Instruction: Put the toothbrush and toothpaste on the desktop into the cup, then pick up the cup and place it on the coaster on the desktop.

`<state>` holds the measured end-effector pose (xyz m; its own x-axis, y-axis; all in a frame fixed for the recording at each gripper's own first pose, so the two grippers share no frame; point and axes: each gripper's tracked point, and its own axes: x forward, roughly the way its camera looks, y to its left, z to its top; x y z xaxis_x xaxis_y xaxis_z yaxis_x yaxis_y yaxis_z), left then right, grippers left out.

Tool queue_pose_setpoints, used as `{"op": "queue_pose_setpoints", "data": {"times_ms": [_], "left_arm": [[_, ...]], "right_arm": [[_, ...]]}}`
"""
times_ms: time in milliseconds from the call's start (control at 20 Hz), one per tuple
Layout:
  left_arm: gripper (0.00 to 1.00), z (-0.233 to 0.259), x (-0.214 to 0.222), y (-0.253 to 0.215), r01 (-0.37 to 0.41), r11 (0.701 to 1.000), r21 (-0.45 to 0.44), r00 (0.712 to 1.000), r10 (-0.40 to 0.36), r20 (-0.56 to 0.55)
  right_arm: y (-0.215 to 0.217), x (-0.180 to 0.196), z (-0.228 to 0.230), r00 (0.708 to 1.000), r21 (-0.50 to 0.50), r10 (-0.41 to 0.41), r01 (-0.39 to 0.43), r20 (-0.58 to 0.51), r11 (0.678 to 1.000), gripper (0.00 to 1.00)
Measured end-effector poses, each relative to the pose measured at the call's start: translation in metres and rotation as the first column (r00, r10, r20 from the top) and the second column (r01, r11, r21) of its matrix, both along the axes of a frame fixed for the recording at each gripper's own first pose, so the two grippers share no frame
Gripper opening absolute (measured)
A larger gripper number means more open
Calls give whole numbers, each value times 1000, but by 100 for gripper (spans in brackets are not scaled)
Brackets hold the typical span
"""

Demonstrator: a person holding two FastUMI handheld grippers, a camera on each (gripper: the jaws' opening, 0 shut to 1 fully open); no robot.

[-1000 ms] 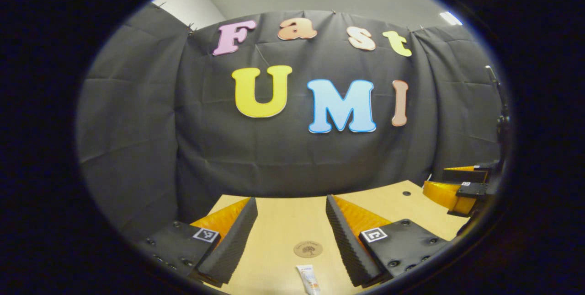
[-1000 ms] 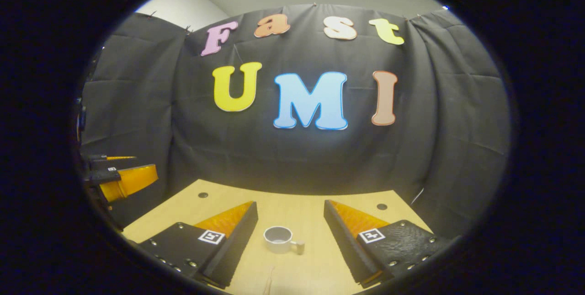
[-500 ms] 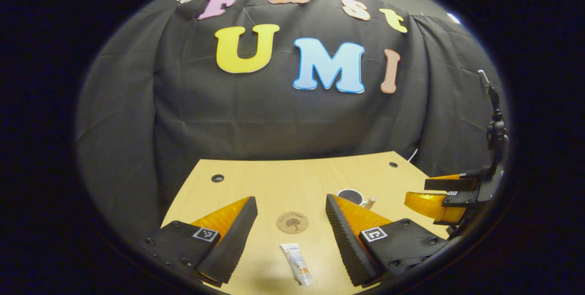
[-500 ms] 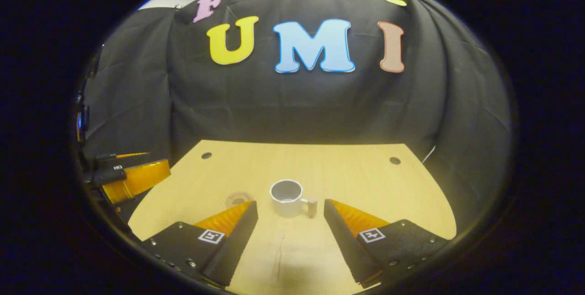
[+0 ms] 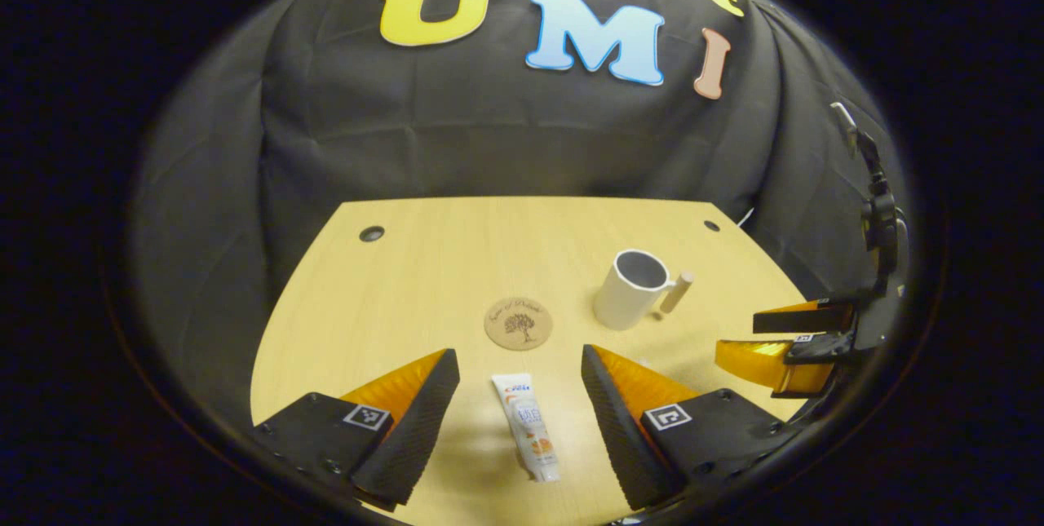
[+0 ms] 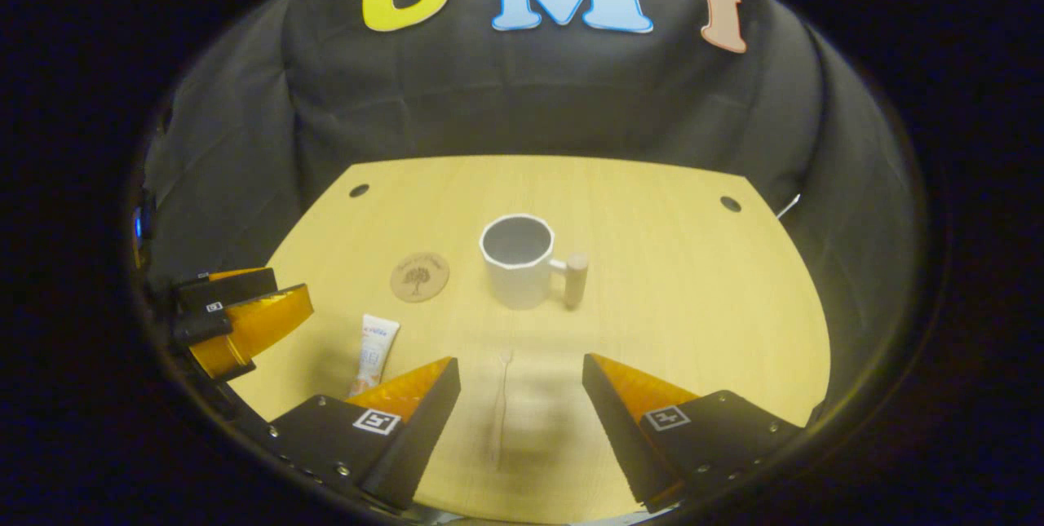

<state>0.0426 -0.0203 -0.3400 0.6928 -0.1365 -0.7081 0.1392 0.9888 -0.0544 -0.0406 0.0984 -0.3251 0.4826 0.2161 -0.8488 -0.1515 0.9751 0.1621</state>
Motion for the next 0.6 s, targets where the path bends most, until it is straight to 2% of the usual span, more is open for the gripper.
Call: {"op": "queue_pose_setpoints", "data": {"times_ms": [100, 300, 350, 400, 450, 500, 600], "left_arm": [[100, -19, -6, -1, 1, 1000, 2, 999, 0, -44], [98, -58, -22, -2, -24, 999, -29, 989, 20, -147], [94, -67, -25, -3, -30, 999, -41, 985, 22, -173], [98, -74, -27, -3, -37, 998, -41, 980, 28, -197], [98, -84, -28, -3, -38, 999, -36, 976, 30, -215], [94, -91, -29, -2, -37, 999, -30, 972, 29, -231], [98, -107, -31, 1, -34, 999, -6, 961, 31, -273]], "right_arm": [[3, -1, -12, 999, -4, -1, 1, -39, 1000, 92], [9, -18, -36, 991, -13, 27, -29, -130, 1000, 92], [11, -24, -43, 987, -11, 33, -35, -158, 999, 92], [13, -29, -50, 981, -5, 43, -44, -188, 999, 86], [15, -31, -57, 978, -3, 48, -50, -204, 999, 85], [16, -35, -64, 972, -7, 54, -58, -229, 998, 84], [19, -44, -78, 957, -11, 61, -67, -283, 998, 85]]}}
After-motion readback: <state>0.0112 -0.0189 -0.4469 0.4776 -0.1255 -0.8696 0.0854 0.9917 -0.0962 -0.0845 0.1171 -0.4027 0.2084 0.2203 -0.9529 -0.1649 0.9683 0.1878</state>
